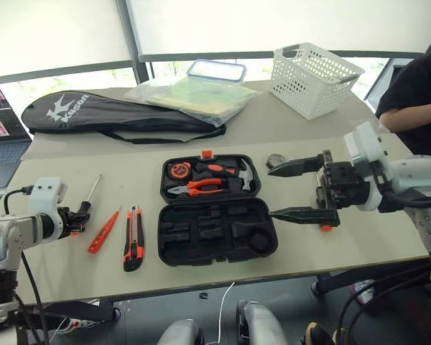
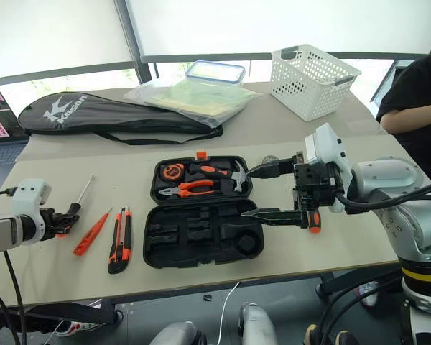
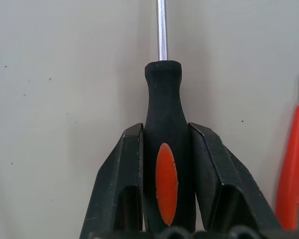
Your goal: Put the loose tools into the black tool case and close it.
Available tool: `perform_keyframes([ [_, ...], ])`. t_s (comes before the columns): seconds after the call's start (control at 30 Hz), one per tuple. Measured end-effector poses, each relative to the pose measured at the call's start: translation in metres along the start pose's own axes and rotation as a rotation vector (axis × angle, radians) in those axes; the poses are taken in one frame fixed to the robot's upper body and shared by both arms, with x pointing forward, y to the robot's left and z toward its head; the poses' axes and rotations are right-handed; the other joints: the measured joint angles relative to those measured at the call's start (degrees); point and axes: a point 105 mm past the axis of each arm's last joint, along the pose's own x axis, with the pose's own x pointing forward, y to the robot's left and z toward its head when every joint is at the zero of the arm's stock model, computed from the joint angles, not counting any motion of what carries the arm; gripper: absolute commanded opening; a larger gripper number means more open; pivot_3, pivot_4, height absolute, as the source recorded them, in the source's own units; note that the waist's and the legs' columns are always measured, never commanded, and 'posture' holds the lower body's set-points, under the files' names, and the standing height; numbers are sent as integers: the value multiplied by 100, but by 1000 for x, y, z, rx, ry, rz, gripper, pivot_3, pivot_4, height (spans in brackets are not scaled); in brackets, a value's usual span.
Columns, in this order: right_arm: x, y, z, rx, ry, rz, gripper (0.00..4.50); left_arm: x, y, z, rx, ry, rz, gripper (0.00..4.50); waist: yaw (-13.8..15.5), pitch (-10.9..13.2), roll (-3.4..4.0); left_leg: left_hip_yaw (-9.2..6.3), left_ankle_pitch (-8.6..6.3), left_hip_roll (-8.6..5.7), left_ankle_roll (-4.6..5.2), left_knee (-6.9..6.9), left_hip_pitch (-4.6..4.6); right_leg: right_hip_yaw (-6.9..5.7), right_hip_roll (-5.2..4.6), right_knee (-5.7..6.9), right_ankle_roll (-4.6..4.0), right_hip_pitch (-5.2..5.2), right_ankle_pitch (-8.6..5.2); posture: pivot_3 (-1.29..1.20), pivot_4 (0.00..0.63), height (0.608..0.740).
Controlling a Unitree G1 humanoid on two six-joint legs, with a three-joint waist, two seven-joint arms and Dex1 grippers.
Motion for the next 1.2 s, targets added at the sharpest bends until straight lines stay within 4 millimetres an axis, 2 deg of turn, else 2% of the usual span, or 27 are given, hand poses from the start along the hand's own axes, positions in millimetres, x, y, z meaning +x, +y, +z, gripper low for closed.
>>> perform_keyframes([
  [0.07, -2, 1, -5, 26, 23, 3, 4500, -7, -16, 36, 160, -105, -89, 856, 56, 4, -8, -21, 0, -2, 0, 20, -25, -19, -1, 0, -1, -8, -1, 0, 150, 740],
  [0.13, -5, 4, -10, 59, 55, 16, 4500, -22, -48, 81, 404, -231, -215, 856, 133, 5, -9, -34, 0, -11, 0, 42, -47, -36, -1, 0, -1, -11, 0, 0, 150, 740],
  [0.2, -5, 5, -12, 59, 59, 11, 4500, -33, -80, 105, 586, -313, -329, 856, 139, 3, -5, -34, 0, -21, 0, 41, -46, -41, -35, -5, 1, -1, 1, 0, 150, 740],
  [0.23, -5, 4, -14, 59, 68, -5, 4500, -34, -98, 109, 669, -330, -405, 856, 128, 1, -2, -30, 1, -30, 3, 38, -41, -40, -49, -3, 3, 0, 1, 0, 150, 740],
  [0.3, -6, 1, -19, 62, 88, -40, 4500, -27, -131, 101, 793, -312, -557, 856, 117, 0, 0, -28, 5, -35, 9, 42, -44, -36, -55, -2, 6, 1, 3, 0, 150, 740],
  [0.4, -7, 3, -29, 72, 124, -77, 4500, -5, -176, 65, 960, -206, -788, 856, 96, 1, -1, -34, 16, -29, 30, 46, -50, -25, -51, -1, 6, 1, 3, 0, 150, 740],
  [0.47, -8, 3, -32, 74, 140, -91, 4500, 3, -188, 53, 1007, -163, -849, 856, 88, 4, -4, -36, 17, -22, 31, 55, -62, -22, -45, 0, 5, -8, 3, 0, 150, 740],
  [0.63, -12, 8, -36, 71, 157, -136, 4500, 14, -221, 48, 1096, -124, -960, 856, 143, 4, -5, -46, 14, -20, 40, 82, -84, -25, -47, 2, 5, -14, 3, 0, 150, 740],
  [0.77, -14, 11, -33, 52, 158, -160, 4500, 32, -226, 42, 1089, -70, -937, 856, 149, 4, -6, -52, 11, -22, 57, 92, -96, -24, -47, 1, 12, -15, 7, 0, 150, 740],
  [0.97, -14, 13, -34, 76, 139, -177, 4500, 39, -229, 46, 1082, -56, -927, 856, 158, 4, -6, -57, 11, -23, 71, 97, -109, -25, -49, 2, 21, -21, 12, 0, 150, 740],
  [1.0, -13, 13, -34, 77, 137, -179, 4500, 40, -231, 46, 1077, -56, -931, 1656, 172, 4, -6, -61, 13, -27, 75, 101, -115, -25, -50, 1, 28, -24, 17, 0, 150, 740],
  [1.07, -13, 14, -34, 77, 137, -180, 4500, 39, -231, 46, 1075, -50, -938, 2109, 181, 4, -7, -61, 14, -34, 81, 103, -118, -22, -54, 1, 32, -25, 19, 0, 150, 740],
  [1.2, -12, 15, -35, 81, 132, -177, 4500, 36, -232, 45, 1069, -40, -960, 3565, 190, 4, -7, -62, 15, -40, 88, 108, -128, -21, -56, 0, 38, -30, 23, 0, 150, 740],
])
